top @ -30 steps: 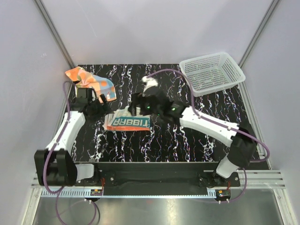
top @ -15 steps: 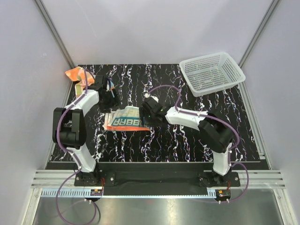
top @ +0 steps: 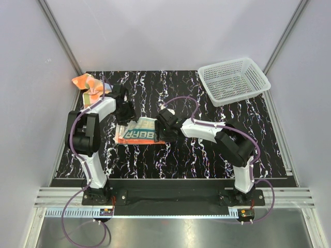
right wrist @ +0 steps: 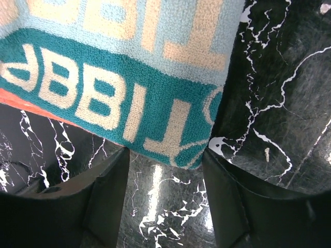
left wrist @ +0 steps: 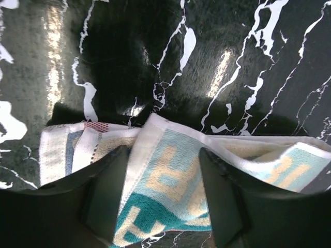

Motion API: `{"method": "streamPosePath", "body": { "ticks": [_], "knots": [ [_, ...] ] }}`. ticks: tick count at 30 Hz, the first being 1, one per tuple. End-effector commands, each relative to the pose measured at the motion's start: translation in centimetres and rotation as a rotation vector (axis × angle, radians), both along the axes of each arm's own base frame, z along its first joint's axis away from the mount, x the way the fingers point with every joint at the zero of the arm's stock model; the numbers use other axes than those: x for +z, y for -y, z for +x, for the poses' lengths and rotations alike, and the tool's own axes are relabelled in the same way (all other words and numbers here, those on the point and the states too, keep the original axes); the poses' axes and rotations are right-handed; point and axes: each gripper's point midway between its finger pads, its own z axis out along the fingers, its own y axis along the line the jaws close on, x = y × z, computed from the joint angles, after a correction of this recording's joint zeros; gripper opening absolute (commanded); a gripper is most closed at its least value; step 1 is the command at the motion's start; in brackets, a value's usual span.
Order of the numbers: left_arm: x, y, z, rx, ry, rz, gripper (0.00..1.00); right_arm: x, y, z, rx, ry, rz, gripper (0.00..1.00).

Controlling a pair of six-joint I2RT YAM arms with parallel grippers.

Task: Roll the towels
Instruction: Fold the towel

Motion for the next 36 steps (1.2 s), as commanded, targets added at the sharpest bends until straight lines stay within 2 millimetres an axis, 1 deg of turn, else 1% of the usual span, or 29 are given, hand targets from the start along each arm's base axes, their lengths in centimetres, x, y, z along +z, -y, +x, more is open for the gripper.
{"method": "streamPosePath", "body": {
  "ticks": [1,5,6,9,10,12,14,18,19,23,25,26,28,31,32,35,36],
  "knots": [
    [0.6,0.3,1.4,-0.017,0.043,0.013,0.59,-0.2,-0.5,0.3,-0.008,-0.003,0.039,0.64],
    [0.2,0.3,0.9,-0.019,0.032,0.029,0.49,-0.8,-0.2,0.2,-0.016,-0.015,0.037,0.60],
    [0.2,0.3,0.9,-0.019,0.029,0.030,0.43,-0.8,-0.1,0.2,-0.019,-0.017,0.037,0.58],
    [0.1,0.3,0.6,-0.020,0.022,0.030,0.33,-1.2,0.0,0.1,-0.021,-0.024,0.033,0.56],
    [0.2,0.4,0.7,-0.022,0.028,0.028,0.25,-1.3,0.2,0.1,-0.026,-0.025,0.032,0.55],
    [0.3,0.5,0.7,-0.024,0.030,0.022,0.15,-1.6,0.4,-0.1,-0.027,-0.032,0.026,0.54],
    [0.7,0.7,0.6,-0.030,0.039,0.012,0.00,-1.7,0.4,-0.2,-0.027,-0.034,0.023,0.53],
    [2.4,0.4,0.5,-0.024,0.071,0.022,0.00,-2.0,0.7,-0.4,-0.029,-0.042,0.016,0.52],
    [3.4,0.3,0.5,-0.022,0.093,0.026,0.00,-2.2,0.9,-0.6,-0.029,-0.045,0.011,0.52],
    [5.2,-1.2,-0.3,0.007,0.115,0.090,0.00,-2.5,1.2,-0.8,-0.027,-0.049,0.004,0.52],
    [6.1,-1.4,-0.7,0.006,0.128,0.093,0.00,-2.7,1.4,-1.0,-0.028,-0.054,0.000,0.52],
    [6.2,-2.1,-0.8,0.021,0.132,0.123,0.00,-2.8,1.4,-1.1,-0.028,-0.055,-0.001,0.52],
    [6.7,-2.6,-0.9,0.034,0.140,0.139,0.00,-3.1,1.6,-1.1,-0.028,-0.058,-0.006,0.52],
    [6.5,-3.9,-1.8,0.059,0.111,0.194,0.00,-3.2,1.4,-1.7,-0.011,-0.080,0.003,0.52],
    [6.3,-4.8,-1.9,0.079,0.104,0.221,0.00,-3.1,1.4,-1.6,-0.010,-0.080,0.006,0.52],
    [5.6,-6.1,-2.6,0.119,0.077,0.233,0.00,-3.2,1.6,-1.8,-0.005,-0.084,0.005,0.52],
    [5.0,-6.4,-3.1,0.130,0.055,0.234,0.00,-3.3,1.6,-1.9,-0.002,-0.087,0.001,0.52]
  ]
}}
